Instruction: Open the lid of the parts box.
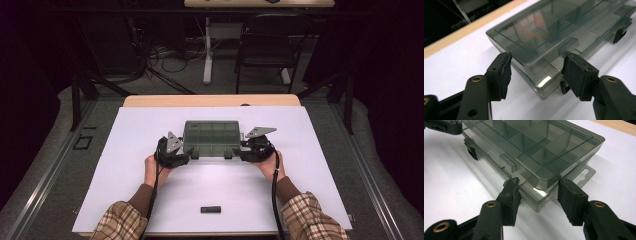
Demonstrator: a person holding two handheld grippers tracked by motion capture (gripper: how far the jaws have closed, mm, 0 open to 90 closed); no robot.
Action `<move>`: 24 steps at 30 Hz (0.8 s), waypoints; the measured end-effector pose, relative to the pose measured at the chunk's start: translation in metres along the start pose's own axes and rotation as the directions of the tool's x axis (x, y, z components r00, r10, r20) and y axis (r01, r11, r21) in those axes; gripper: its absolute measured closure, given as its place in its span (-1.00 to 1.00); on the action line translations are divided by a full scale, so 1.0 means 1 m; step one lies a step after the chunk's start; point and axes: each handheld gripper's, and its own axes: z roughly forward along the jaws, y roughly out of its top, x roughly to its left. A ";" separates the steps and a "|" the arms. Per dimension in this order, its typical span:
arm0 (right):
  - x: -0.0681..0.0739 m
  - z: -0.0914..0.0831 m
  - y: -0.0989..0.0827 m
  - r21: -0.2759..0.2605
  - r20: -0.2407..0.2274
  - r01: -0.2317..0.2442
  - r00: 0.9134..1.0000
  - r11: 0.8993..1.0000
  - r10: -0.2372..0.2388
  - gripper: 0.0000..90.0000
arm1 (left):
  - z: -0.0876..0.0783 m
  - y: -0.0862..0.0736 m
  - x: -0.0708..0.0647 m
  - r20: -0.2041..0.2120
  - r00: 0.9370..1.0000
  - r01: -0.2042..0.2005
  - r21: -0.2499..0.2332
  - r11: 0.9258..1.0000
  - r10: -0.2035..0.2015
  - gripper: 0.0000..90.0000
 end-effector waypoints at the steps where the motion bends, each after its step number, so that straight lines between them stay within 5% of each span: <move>1: 0.000 0.000 0.000 0.002 0.000 0.003 1.000 1.000 -0.003 0.13 | 0.000 0.000 -0.001 -0.002 1.000 0.000 -0.003 1.000 0.000 -0.10; 10: -0.001 0.001 -0.001 -0.021 0.040 0.037 0.999 0.999 -0.037 -0.04 | -0.002 0.000 0.001 -0.007 1.000 0.003 -0.022 1.000 -0.003 -0.03; 17: 0.004 0.002 0.000 -0.040 0.089 0.096 0.992 0.995 -0.092 0.10 | -0.003 0.000 0.001 -0.007 1.000 -0.001 -0.033 0.999 0.001 -0.02; 24: 0.003 0.000 0.001 -0.062 0.096 0.094 0.991 0.994 -0.088 0.17 | -0.001 0.000 0.002 -0.016 0.999 -0.036 -0.030 0.999 0.036 -0.06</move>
